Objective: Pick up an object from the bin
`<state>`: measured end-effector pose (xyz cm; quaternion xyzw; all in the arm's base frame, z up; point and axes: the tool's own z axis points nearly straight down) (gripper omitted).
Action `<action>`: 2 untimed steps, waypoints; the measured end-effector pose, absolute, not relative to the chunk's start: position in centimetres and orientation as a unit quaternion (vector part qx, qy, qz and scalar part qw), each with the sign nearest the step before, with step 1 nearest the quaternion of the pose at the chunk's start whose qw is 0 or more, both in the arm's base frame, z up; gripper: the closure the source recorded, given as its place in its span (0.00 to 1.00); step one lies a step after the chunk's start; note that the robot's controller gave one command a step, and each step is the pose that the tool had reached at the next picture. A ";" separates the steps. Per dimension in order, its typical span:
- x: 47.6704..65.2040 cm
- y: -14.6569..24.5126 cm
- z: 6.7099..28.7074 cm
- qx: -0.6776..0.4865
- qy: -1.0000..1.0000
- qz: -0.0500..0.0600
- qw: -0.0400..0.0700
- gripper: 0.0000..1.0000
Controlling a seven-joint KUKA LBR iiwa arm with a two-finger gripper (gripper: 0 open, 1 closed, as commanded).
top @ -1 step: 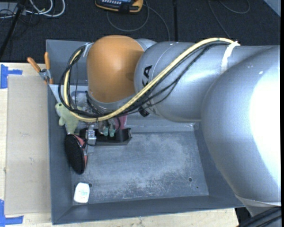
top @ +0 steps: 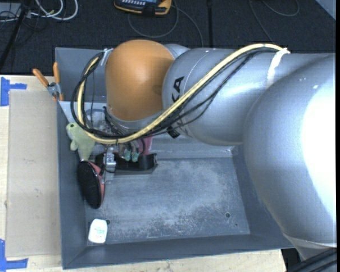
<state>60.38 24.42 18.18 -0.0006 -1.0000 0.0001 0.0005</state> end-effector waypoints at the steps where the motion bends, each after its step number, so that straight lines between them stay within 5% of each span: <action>1: 59.3 24.7 11.6 0.182 -0.983 0.000 0.000 0.00; 2: 58.6 24.6 11.0 0.246 -0.969 -0.001 0.003 0.00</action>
Offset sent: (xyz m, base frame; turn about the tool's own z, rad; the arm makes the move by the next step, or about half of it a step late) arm -0.0206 0.0027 -0.0328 -0.4094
